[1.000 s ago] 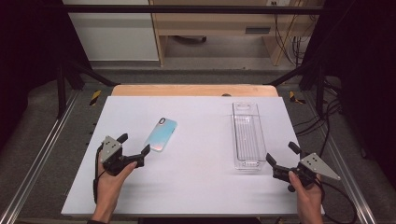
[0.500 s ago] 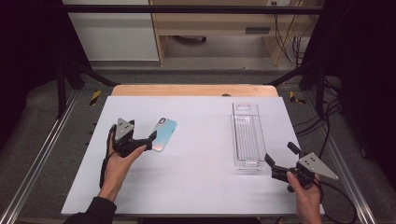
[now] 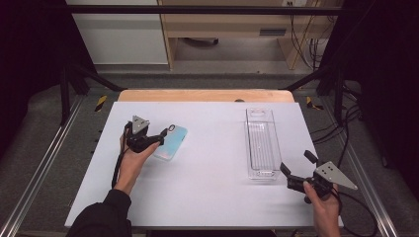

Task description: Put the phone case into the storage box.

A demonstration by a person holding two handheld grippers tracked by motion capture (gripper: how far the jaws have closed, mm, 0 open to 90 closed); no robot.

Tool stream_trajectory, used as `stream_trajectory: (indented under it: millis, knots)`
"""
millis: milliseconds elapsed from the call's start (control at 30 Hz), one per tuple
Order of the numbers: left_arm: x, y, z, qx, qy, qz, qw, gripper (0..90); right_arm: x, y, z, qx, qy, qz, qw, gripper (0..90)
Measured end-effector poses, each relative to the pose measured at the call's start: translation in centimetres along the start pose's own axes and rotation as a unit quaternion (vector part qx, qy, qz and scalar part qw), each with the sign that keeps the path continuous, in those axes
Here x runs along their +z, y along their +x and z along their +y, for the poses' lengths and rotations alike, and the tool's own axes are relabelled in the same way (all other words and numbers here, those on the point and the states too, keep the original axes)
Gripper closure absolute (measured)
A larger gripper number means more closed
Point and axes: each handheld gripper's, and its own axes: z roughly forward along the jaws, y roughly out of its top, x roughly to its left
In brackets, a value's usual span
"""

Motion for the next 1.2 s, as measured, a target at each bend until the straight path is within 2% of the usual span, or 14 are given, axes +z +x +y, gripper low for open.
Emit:
stream_trajectory:
  millis: [33,67,100,300,333,367,533,667,733,833,933,1067,1200]
  knots:
    - [0.1,0.1,-0.1,-0.003,0.002,0.004,1.0000,25.8,0.0,0.0,0.0,0.000,0.000,0.000,1.0000,2.9]
    - [0.2,0.3,-0.1,-0.004,0.005,0.005,1.0000,32.1,0.0,0.0,0.0,0.000,0.001,0.000,1.0000,2.9]
    - [0.3,0.4,-0.2,-0.007,0.008,0.005,0.9999,32.1,0.0,0.0,0.0,0.000,0.001,0.000,1.0000,2.9]
    - [0.7,0.9,-0.8,-0.002,0.037,0.014,0.9992,55.8,-0.1,0.0,0.0,0.002,0.001,0.000,1.0000,3.0]
    - [0.7,1.0,-0.9,-0.002,0.040,0.015,0.9991,65.0,-0.1,0.0,0.0,0.003,0.001,-0.001,1.0000,3.0]
    - [0.8,1.0,-0.9,-0.003,0.043,0.016,0.9989,65.0,-0.1,0.0,0.0,0.003,0.001,-0.001,1.0000,3.0]
    - [1.3,1.2,-1.3,-0.003,0.059,0.014,0.9981,84.9,-0.2,-0.1,0.1,0.003,0.000,-0.003,1.0000,3.3]
    - [2.2,1.3,-1.5,-0.005,0.077,0.014,0.9969,89.5,-0.2,-0.1,0.0,0.001,0.001,-0.001,1.0000,3.4]
    - [2.9,1.3,-1.5,-0.004,0.098,0.013,0.9951,89.9,-0.2,-0.1,0.0,0.001,0.001,0.000,1.0000,3.4]
    - [3.9,1.4,-1.1,-0.007,0.110,0.009,0.9939,90.0,-0.2,-0.1,0.0,0.001,0.003,0.001,1.0000,3.4]
    - [4.8,1.4,-0.8,0.001,0.129,0.014,0.9915,90.0,-0.2,-0.2,0.0,0.002,0.002,0.000,1.0000,3.5]
    - [5.7,1.4,-0.7,0.005,0.141,0.017,0.9899,90.0,-0.3,-0.2,0.0,0.004,0.003,0.000,1.0000,3.6]
    - [6.5,1.3,-0.7,0.011,0.149,0.010,0.9888,90.0,-0.3,-0.2,0.0,0.004,0.005,0.001,1.0000,3.6]
